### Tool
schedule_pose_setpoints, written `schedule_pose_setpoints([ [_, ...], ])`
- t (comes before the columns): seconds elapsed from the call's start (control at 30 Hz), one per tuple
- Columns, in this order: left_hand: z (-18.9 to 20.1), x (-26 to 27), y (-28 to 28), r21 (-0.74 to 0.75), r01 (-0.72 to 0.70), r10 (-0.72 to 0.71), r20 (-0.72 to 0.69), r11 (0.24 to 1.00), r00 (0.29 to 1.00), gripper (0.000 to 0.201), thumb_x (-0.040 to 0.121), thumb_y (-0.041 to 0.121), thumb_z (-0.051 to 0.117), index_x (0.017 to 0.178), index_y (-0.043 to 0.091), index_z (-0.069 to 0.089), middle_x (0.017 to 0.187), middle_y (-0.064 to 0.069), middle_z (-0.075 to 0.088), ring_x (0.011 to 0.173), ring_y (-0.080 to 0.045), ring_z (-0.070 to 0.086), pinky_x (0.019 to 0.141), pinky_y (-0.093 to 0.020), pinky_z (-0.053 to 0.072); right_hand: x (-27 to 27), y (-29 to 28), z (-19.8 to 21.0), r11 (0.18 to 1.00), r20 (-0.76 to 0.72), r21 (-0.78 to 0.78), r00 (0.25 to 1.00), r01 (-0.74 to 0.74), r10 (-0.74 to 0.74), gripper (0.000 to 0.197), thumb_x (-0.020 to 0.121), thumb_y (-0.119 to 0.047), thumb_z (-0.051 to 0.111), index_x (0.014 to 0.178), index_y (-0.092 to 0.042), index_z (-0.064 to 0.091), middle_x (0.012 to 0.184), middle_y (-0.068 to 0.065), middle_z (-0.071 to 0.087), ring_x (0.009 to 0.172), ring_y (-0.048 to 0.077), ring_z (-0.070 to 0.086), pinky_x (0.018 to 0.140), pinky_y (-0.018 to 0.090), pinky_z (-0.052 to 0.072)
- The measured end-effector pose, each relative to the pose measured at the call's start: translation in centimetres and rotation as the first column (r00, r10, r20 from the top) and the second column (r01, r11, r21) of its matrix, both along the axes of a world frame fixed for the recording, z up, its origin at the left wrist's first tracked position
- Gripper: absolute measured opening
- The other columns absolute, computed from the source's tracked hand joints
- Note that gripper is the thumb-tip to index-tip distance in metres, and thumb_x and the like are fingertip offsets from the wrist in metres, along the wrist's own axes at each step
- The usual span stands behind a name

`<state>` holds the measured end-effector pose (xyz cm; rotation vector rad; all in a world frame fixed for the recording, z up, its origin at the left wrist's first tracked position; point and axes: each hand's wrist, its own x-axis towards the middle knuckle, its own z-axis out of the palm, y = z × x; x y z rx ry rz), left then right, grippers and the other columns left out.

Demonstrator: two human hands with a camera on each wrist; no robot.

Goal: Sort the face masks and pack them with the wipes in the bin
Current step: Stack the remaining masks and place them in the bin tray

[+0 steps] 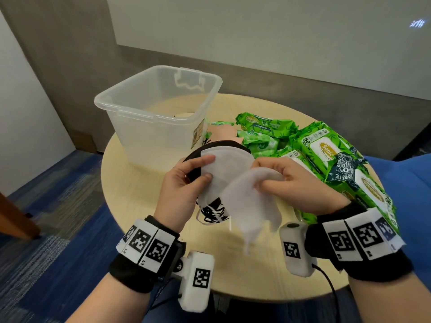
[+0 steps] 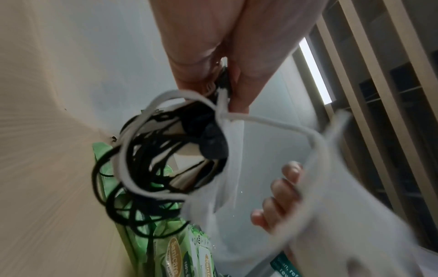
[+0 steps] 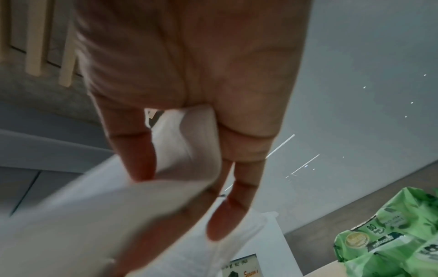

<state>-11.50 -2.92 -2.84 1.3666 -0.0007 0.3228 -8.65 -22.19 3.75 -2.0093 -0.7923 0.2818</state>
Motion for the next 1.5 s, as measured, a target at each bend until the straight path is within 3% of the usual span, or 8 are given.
schedule_pose_setpoints([
  [0.2,0.4,-0.5,-0.4,0.061,0.027,-0.03,0.048,0.998,0.998,0.05,0.053,0.0,0.069,0.096,0.025,0.065,0.112,-0.012,0.06,0.09,-0.008,0.064,0.081,-0.02,0.053,0.8,1.0,-0.3,0.966,-0.109,0.201,0.984,0.16,-0.141,0.017,0.086,0.003,0.057,0.089,-0.014,0.053,0.085,0.0,0.061,0.071,0.004,0.059,0.063,0.017,0.048],
  [0.4,0.5,-0.5,-0.6,-0.084,0.098,-0.093,0.055,0.992,0.994,0.035,0.068,0.008,0.047,0.089,0.021,0.071,0.108,-0.021,0.057,0.085,-0.014,0.058,0.063,-0.017,0.048,0.5,1.7,-0.7,0.97,-0.08,0.097,0.973,0.224,-0.217,0.023,0.085,-0.005,0.061,0.1,-0.016,0.048,0.098,0.006,0.06,0.086,0.016,0.057,0.077,0.034,0.049],
  [0.5,0.8,-0.7,-0.8,-0.124,0.124,-0.114,0.081,0.985,0.99,0.018,0.077,0.014,0.06,0.089,0.02,0.071,0.102,-0.011,0.06,0.085,-0.009,0.063,0.067,-0.018,0.05,0.5,1.9,-0.7,0.957,-0.1,0.107,0.961,0.268,-0.258,0.024,0.086,-0.005,0.06,0.104,-0.013,0.047,0.093,0.006,0.06,0.078,0.014,0.056,0.066,0.025,0.047],
  [0.7,0.4,-0.6,-1.3,0.035,0.005,-0.009,0.116,0.999,0.993,0.035,0.066,0.011,0.069,0.097,0.026,0.066,0.105,-0.009,0.06,0.096,-0.016,0.062,0.085,-0.033,0.053,0.2,2.3,-1.0,0.937,-0.192,0.145,0.938,0.317,-0.288,0.025,0.09,-0.003,0.053,0.108,-0.019,0.046,0.089,0.004,0.061,0.074,0.015,0.057,0.064,0.024,0.049],
  [0.9,0.1,-0.7,-1.0,0.128,-0.028,0.007,0.16,0.991,0.987,0.038,0.07,0.007,0.067,0.104,0.024,0.064,0.104,0.003,0.068,0.1,-0.013,0.062,0.086,-0.031,0.052,0.1,2.2,-1.1,0.908,0.241,-0.161,0.908,0.386,-0.343,0.032,0.084,-0.025,0.061,0.114,-0.031,0.052,0.085,-0.005,0.053,0.087,0.02,0.05,0.078,0.034,0.04],
  [1.07,-0.1,-0.8,-1.0,0.128,0.022,-0.043,0.163,0.992,0.986,0.036,0.069,0.008,0.069,0.097,0.029,0.061,0.09,0.012,0.067,0.086,-0.01,0.063,0.075,-0.027,0.053,0.6,2.3,-1.0,0.889,0.299,-0.163,0.881,0.427,-0.368,0.04,0.076,-0.045,0.067,0.112,-0.034,0.052,0.106,0.0,0.041,0.112,0.021,0.042,0.098,0.048,0.034],
  [1.3,-0.1,-0.8,-1.1,0.16,0.017,-0.043,0.158,0.987,0.986,0.036,0.069,0.012,0.069,0.09,0.041,0.063,0.089,0.011,0.067,0.085,-0.015,0.063,0.078,-0.04,0.054,0.4,2.6,-1.8,0.926,0.338,-0.108,0.889,0.362,-0.309,0.03,0.073,-0.047,0.055,0.095,-0.026,0.049,0.097,-0.003,0.046,0.096,0.019,0.046,0.086,0.043,0.039],
  [1.5,-0.3,-0.7,-0.9,0.172,-0.009,-0.016,0.146,0.985,0.989,0.032,0.07,0.014,0.069,0.091,0.036,0.062,0.089,0.015,0.067,0.086,-0.012,0.064,0.077,-0.036,0.054,0.3,1.6,-2.2,0.97,0.193,0.003,0.952,0.242,-0.238,0.029,0.084,-0.018,0.065,0.104,-0.024,0.045,0.082,-0.006,0.054,0.076,0.011,0.053,0.071,0.033,0.041],
])
